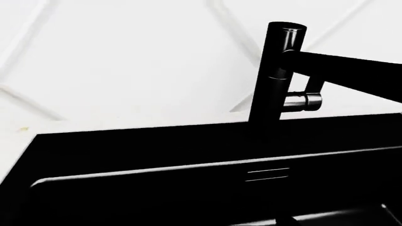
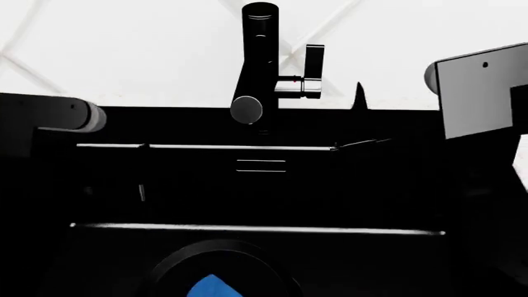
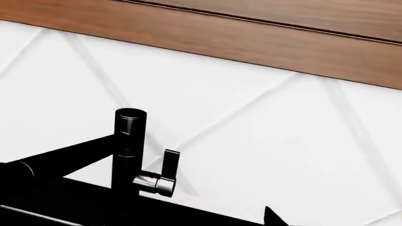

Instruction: Pick the pan and sponge and place them into the sink. Then turn on the water.

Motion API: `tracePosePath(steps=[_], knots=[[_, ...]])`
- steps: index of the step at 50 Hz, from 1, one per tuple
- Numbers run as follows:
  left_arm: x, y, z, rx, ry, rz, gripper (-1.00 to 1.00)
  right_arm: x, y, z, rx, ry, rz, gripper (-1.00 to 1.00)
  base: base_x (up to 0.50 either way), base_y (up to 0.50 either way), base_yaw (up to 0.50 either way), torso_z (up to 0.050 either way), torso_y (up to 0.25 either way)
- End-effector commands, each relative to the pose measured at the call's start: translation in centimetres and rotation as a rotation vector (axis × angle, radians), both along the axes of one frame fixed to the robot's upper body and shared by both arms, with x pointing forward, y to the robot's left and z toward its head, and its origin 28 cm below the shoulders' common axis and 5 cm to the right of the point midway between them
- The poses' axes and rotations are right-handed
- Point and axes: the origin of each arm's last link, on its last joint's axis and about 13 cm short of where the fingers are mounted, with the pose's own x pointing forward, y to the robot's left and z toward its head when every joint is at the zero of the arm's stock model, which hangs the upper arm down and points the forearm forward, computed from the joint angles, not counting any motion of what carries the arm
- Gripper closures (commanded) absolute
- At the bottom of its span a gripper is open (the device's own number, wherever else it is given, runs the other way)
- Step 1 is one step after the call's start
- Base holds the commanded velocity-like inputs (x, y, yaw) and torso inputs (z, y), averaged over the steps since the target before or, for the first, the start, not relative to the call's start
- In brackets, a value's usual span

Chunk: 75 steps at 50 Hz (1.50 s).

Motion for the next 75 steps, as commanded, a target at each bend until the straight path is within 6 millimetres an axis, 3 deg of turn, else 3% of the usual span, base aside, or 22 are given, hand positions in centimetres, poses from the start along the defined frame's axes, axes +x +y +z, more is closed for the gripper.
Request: tracePosePath(steps=[1, 15, 27, 33, 43, 60, 75], knots=[[-0.7, 0.7, 1.0, -0.033, -0.124, 0.065, -1.0, 4.9, 0.7, 1.2, 0.027, -0.005, 0.069, -1.0, 0.0, 0.0, 0.0, 0.0, 0.0], [-1.5, 1.1, 1.7, -0.023, -0.147, 0.077, -1.0, 10.0, 1.5, 0.7, 0.068, 0.035, 0.112, -1.0, 0.0, 0.0, 0.0, 0.0, 0.0], [-1.7, 1.5, 1.8, -0.058, -0.145, 0.118, -1.0, 14.0, 1.8, -1.1, 0.167, 0.111, 0.084, -1.0, 0.0, 0.0, 0.0, 0.0, 0.0], [-1.8, 1.7, 1.7, -0.043, -0.167, 0.126, -1.0, 14.6, 2.6, -2.2, 0.192, 0.145, 0.122, -1.0, 0.0, 0.0, 0.0, 0.0, 0.0], [-1.8, 1.9, 1.7, -0.084, -0.156, 0.13, -1.0, 15.0, 3.4, -2.4, 0.196, 0.15, 0.143, -1.0, 0.0, 0.0, 0.0, 0.0, 0.0], [-1.6, 2.3, 2.9, -0.078, -0.254, 0.133, -1.0, 14.9, 3.4, -3.2, 0.174, 0.182, 0.118, -1.0, 0.0, 0.0, 0.0, 0.0, 0.0], [-1.5, 2.3, 2.9, -0.016, -0.307, 0.133, -1.0, 15.0, 3.0, -2.3, 0.179, 0.149, 0.095, -1.0, 0.0, 0.0, 0.0, 0.0, -0.049]])
